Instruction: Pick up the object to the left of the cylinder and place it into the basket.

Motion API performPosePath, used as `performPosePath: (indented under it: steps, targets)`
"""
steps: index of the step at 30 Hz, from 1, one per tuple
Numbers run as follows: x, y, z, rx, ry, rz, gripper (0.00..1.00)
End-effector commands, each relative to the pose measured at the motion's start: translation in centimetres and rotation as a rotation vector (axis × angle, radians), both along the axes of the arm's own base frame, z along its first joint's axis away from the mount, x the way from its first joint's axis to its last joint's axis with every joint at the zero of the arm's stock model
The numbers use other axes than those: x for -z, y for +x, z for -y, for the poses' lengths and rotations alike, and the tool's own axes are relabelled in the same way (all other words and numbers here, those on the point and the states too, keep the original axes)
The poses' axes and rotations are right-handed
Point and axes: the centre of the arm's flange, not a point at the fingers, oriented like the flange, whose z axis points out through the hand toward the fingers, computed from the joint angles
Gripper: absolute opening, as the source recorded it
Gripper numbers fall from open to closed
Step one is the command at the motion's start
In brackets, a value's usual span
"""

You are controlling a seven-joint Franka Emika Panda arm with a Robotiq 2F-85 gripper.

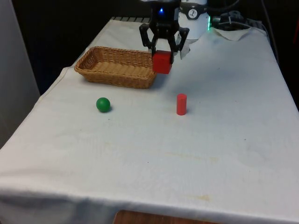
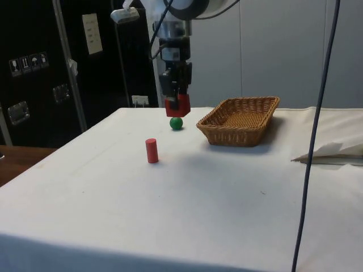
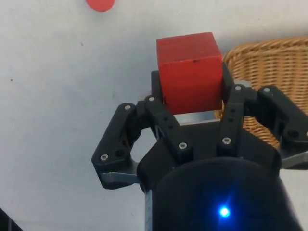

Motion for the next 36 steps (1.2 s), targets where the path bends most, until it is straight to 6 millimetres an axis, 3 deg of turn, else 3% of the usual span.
performPosePath:
  steps: [1, 13, 14, 36]
  targets:
    - [-0.1, -0.3, 0.5, -0.001, 0.0, 0.001, 0.0]
    - [-0.1, -1.8, 3.6, -0.005, 0.002, -0.006, 0.0]
    - [0.0, -1.5, 3.2, -0.005, 0.003, -0.009, 0.0]
    - [0.4, -5.0, 9.6, -0.014, 0.006, -0.027, 0.0]
